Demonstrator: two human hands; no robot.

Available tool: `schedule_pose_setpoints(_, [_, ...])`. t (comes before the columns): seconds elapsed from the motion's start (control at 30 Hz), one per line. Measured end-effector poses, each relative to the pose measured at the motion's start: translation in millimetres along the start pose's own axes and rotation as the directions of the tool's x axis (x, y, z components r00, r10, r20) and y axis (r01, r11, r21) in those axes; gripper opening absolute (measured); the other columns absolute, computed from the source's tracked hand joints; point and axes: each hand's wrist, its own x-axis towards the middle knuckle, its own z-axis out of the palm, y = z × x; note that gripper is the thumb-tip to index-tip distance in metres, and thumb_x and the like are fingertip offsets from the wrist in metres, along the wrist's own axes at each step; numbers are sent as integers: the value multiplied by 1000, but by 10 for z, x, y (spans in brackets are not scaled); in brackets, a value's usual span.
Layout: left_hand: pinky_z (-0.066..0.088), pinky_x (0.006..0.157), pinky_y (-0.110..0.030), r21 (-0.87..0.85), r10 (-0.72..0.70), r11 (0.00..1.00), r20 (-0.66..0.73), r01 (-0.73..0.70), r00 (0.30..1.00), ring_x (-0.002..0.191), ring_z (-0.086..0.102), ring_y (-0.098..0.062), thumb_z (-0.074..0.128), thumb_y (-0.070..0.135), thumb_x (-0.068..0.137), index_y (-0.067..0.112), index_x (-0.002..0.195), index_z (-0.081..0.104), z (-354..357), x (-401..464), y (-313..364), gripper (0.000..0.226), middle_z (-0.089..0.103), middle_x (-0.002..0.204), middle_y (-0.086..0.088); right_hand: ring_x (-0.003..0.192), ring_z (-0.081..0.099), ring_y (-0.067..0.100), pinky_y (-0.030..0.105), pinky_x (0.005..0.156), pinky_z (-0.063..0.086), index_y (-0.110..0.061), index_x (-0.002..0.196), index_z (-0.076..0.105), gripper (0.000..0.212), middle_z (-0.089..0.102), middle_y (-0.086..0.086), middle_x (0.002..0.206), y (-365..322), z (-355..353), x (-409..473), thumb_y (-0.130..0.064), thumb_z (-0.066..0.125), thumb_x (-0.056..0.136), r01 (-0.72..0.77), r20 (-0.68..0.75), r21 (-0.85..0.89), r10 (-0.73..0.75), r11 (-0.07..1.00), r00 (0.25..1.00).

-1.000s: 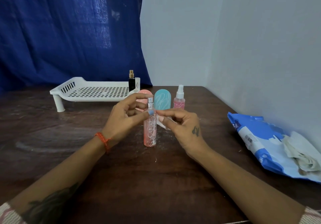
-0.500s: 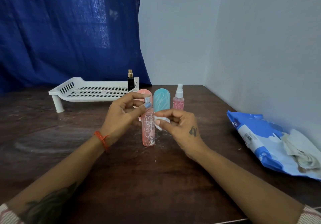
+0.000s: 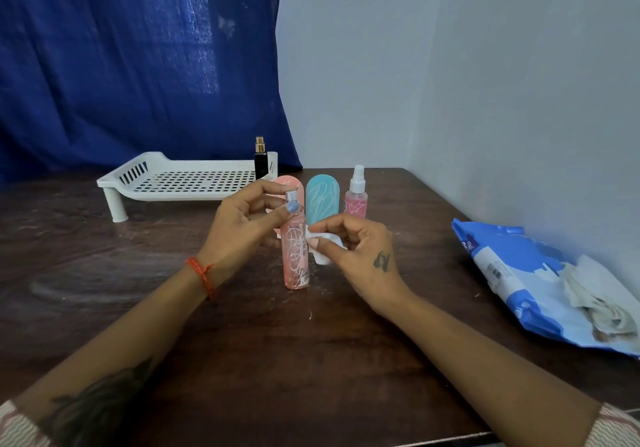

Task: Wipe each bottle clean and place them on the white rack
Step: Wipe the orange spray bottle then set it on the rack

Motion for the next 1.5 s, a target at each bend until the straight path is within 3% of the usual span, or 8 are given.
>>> schedule_pose_setpoints(0.17, [58, 59, -34, -6, -1, 1000, 14, 1, 1000, 76, 70, -13, 61, 8, 84, 23, 93, 58, 5, 10, 2, 17, 71, 90, -6, 89, 67, 8, 25, 79, 56, -14, 101, 68, 21, 71, 0, 98, -21, 38, 31, -9, 70, 81, -19, -53, 97, 25, 995, 998])
schedule_pose_setpoints(0.3, [55, 57, -20, -43, 15, 999, 52, -13, 999, 76, 70, -7, 56, 1, 86, 18, 93, 56, 15, -1, 22, 18, 74, 78, 7, 89, 67, 10, 27, 79, 56, -17, 95, 69, 17, 71, 0, 96, -34, 27, 12, -7, 69, 81, -20, -35, 128, 24, 992, 999])
schedule_pose_setpoints(0.43, [53, 58, -18, -74, 24, 997, 88, -18, 996, 72, 70, -6, 52, 0, 88, 15, 94, 52, 27, -5, 46, 16, 74, 75, 9, 87, 67, 7, 24, 80, 55, -19, 90, 69, 16, 71, -2, 95, 15, 27, 1, -7, 71, 79, -76, 24, 66, 75, 995, 997])
schedule_pose_setpoints(0.57, [53, 60, -17, -94, 22, 996, 122, -11, 992, 75, 71, -7, 49, 1, 90, 15, 95, 51, 27, -13, 57, 15, 74, 78, 9, 87, 67, 8, 21, 78, 54, -18, 92, 68, 18, 71, -1, 96, 11, 59, 40, -4, 69, 80, -135, 31, 115, 132, 984, 991])
schedule_pose_setpoints(0.77, [53, 65, -17, -100, 2, 995, 163, 14, 987, 81, 71, -8, 46, 0, 92, 18, 97, 51, 28, -10, 61, 19, 75, 83, 9, 88, 67, 9, 24, 80, 55, -20, 90, 69, 19, 71, -3, 95, -42, 34, 30, -3, 68, 81, -90, -6, 193, 93, 977, 996])
schedule_pose_setpoints(0.9, [55, 65, -20, -107, -17, 994, 171, 36, 985, 87, 71, -11, 45, 1, 93, 20, 99, 52, 16, 2, 58, 20, 75, 89, 6, 86, 67, 9, 24, 81, 55, -20, 85, 71, 20, 71, -4, 91, -13, 5, 0, -1, 70, 78, -89, 42, 118, 85, 989, 996])
schedule_pose_setpoints(1.23, [54, 59, -18, -108, -42, 993, 124, 55, 991, 71, 70, -6, 53, 0, 88, 18, 97, 56, 6, -3, 64, 21, 74, 76, 7, 93, 66, 5, 21, 79, 55, -11, 103, 69, 23, 70, -2, 101, -65, 36, -17, -5, 69, 81, 173, -60, -17, -173, 985, 983])
schedule_pose_setpoints(1.5, [57, 64, -31, -88, -71, 993, 82, 78, 994, 76, 71, -12, 58, 3, 85, 21, 94, 59, -18, 14, 41, 20, 75, 83, 4, 90, 61, 6, 15, 80, 51, -10, 93, 73, 15, 66, -4, 92, -5, 40, 13, -11, 69, 79, 288, -115, -212, -316, 934, 942])
